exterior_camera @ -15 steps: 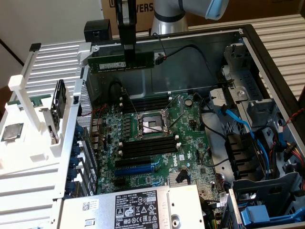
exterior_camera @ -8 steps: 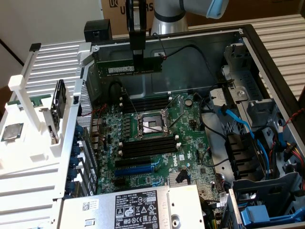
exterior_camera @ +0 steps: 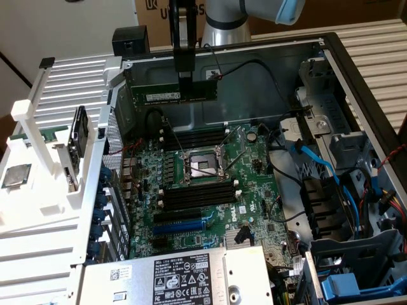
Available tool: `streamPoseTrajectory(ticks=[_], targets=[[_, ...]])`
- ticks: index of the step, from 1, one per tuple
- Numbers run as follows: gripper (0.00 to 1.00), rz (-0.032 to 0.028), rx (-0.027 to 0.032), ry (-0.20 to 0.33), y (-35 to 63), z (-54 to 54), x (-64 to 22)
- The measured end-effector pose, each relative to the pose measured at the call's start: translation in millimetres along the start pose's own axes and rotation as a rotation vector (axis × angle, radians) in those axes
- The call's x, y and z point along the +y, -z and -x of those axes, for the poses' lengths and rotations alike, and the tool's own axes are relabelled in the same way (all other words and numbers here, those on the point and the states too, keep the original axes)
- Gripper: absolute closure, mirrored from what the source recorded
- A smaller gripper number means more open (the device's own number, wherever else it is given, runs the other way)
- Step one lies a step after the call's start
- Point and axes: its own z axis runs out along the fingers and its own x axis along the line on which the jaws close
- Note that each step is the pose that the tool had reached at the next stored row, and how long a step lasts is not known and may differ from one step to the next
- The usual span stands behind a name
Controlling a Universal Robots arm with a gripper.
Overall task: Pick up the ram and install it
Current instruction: 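Pick up the ram and move it above insertion slot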
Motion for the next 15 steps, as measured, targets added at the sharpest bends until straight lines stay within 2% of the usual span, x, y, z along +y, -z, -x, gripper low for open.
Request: streamPoseTrajectory(ticks=[6, 13, 15], targets=[[0.88, -0.0008, -0.0055, 0.0, -8.6, -1.7, -4.6], [0.88, -0.0007, -0.0093, 0.001, -17.3, -1.7, -24.0], [0.88, -0.0007, -0.0118, 0.001, -18.4, -1.8, -25.1]])
